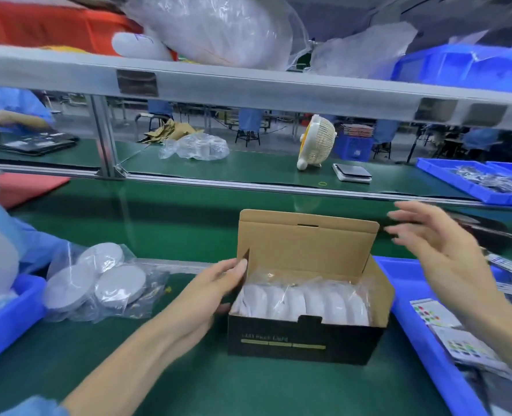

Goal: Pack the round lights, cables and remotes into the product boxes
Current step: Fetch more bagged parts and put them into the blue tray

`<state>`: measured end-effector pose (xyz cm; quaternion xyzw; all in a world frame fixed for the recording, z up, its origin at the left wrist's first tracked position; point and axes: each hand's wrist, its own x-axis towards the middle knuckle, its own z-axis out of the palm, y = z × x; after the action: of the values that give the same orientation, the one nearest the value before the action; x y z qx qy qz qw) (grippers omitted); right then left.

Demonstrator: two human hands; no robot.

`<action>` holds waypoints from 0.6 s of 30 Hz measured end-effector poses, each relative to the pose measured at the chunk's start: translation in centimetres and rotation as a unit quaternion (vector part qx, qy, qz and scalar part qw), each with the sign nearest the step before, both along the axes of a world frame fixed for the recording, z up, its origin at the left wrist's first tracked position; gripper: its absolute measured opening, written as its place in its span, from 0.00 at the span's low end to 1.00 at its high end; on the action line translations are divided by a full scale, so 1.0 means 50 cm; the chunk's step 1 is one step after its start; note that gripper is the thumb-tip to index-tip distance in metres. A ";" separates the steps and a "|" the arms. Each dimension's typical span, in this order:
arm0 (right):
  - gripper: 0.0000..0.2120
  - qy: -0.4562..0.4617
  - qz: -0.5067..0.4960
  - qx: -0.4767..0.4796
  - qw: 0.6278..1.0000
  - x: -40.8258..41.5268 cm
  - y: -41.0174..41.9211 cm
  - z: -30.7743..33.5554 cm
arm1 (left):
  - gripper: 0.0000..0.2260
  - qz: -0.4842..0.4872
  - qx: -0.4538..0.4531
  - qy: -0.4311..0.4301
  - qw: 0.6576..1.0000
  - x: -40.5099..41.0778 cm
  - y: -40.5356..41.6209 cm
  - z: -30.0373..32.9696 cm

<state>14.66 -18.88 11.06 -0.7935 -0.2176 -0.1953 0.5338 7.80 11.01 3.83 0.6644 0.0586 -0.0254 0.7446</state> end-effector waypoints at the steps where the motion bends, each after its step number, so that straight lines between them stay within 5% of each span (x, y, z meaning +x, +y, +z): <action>1: 0.15 0.163 0.050 0.013 0.985 0.010 -0.017 -0.017 | 0.22 -0.022 -0.007 -0.006 1.000 0.007 -0.004 -0.010; 2: 0.16 0.317 0.135 0.001 0.939 0.015 -0.026 -0.043 | 0.22 -0.027 -0.007 -0.015 0.999 0.011 -0.007 -0.015; 4: 0.21 0.440 0.242 0.036 0.864 0.018 -0.030 -0.083 | 0.28 -0.031 -0.007 -0.031 0.999 0.020 -0.001 -0.024; 7: 0.21 0.336 0.198 0.056 0.919 0.007 -0.017 -0.131 | 0.29 -0.044 0.024 -0.109 0.993 0.025 0.000 -0.025; 9: 0.15 0.222 0.142 0.048 0.963 -0.005 0.001 -0.151 | 0.21 -0.012 0.097 -0.217 0.971 0.019 -0.002 -0.023; 12: 0.19 0.057 0.150 -0.077 0.984 -0.020 0.007 -0.168 | 0.14 -0.010 0.156 -0.269 0.950 -0.005 0.004 -0.033; 14: 0.15 0.073 0.197 -0.113 0.971 -0.023 0.005 -0.159 | 0.16 0.000 0.177 -0.275 0.945 -0.020 -0.003 -0.041; 18: 0.27 0.102 0.167 -0.102 0.975 -0.026 0.001 -0.150 | 0.09 0.051 0.175 -0.276 0.944 -0.027 -0.030 -0.040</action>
<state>13.33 -18.83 3.54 -0.8119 -0.3105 0.0018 0.4944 6.47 9.50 1.84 0.7614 -0.1123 0.2079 0.6037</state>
